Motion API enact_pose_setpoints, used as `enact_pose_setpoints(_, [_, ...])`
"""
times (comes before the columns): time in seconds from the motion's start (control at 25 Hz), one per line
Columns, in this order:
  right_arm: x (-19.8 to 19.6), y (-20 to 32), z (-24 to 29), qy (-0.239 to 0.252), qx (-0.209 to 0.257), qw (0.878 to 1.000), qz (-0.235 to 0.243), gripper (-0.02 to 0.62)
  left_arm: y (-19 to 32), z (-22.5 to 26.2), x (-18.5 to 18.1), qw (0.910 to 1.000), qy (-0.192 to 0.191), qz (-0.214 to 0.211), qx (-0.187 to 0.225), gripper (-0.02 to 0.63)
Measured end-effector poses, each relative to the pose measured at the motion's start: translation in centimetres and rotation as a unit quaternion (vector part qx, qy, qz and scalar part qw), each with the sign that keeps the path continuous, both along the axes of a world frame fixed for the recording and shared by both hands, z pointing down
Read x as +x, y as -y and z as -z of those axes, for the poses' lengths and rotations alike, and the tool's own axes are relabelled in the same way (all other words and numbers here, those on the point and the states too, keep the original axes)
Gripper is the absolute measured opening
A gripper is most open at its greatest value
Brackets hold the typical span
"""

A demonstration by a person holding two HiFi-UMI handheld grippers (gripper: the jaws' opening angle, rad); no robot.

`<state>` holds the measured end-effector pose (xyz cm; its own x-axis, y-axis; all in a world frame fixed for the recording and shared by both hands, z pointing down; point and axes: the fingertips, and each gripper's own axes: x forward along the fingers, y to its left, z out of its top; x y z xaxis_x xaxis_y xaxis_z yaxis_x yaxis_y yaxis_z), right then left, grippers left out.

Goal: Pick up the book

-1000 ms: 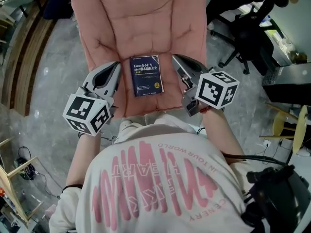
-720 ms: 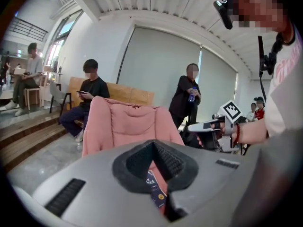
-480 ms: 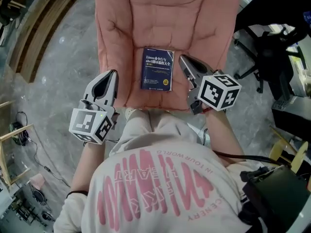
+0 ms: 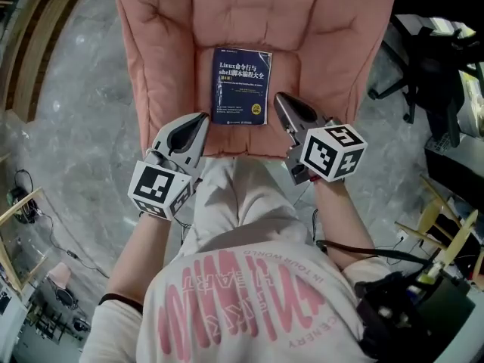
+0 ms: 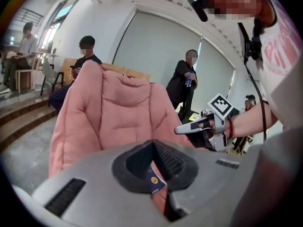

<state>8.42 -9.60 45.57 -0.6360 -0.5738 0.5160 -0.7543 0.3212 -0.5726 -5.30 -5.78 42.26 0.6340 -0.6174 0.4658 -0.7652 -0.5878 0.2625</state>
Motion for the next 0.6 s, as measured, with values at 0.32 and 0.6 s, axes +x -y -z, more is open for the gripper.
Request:
enact_pose_setpoints(0.32, [-1.0,-1.8,-9.6,-0.006,-0.09,0.996,-0.01,0.012,0.4,-9.7,0.8,0.991,-0.042,0.05,-0.117,0.027])
enact_pose_setpoints(0.6, [-1.1,-3.1,-16.7,-0.019,-0.165,0.986,-0.002,0.207,0.5,-18.2,1.2,0.9647,-0.015,0.08,-0.251,0.261])
